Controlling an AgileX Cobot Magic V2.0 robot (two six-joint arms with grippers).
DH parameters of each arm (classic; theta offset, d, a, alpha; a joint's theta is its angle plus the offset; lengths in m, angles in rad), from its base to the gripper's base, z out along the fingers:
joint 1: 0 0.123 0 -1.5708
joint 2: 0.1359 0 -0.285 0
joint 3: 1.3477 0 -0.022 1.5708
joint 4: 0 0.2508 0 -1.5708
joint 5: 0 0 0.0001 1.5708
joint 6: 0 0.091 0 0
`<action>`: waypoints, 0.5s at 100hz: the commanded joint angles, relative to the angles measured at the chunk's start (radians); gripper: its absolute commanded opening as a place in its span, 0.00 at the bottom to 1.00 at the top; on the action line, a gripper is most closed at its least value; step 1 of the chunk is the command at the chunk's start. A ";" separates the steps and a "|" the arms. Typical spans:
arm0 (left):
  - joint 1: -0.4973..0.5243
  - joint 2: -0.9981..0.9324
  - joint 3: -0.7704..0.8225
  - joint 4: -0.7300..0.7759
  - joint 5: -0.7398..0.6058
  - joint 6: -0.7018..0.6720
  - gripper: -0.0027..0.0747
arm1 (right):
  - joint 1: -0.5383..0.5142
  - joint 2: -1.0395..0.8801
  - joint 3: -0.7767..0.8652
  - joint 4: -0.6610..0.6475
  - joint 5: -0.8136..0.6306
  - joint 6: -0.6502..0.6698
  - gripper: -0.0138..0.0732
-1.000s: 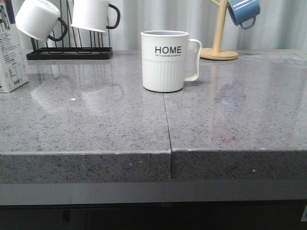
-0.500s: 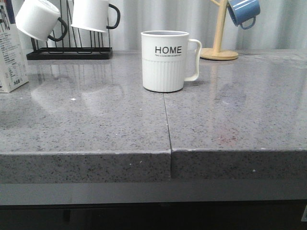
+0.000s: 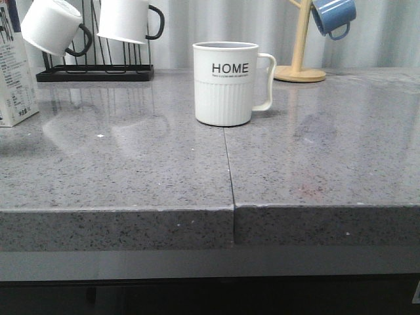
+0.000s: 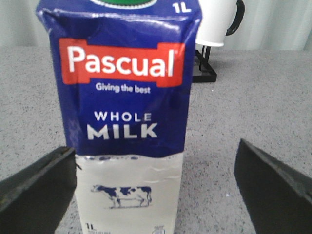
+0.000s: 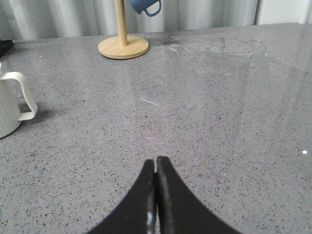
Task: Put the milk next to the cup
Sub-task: 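Grasp the milk carton's top with the left gripper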
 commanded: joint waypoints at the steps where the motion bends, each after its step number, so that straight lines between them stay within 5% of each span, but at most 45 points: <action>1: 0.009 -0.001 -0.035 -0.026 -0.128 0.001 0.85 | -0.008 0.005 -0.028 -0.010 -0.068 -0.002 0.02; 50: 0.027 0.143 -0.163 -0.041 -0.163 0.001 0.85 | -0.008 0.005 -0.028 -0.010 -0.068 -0.002 0.02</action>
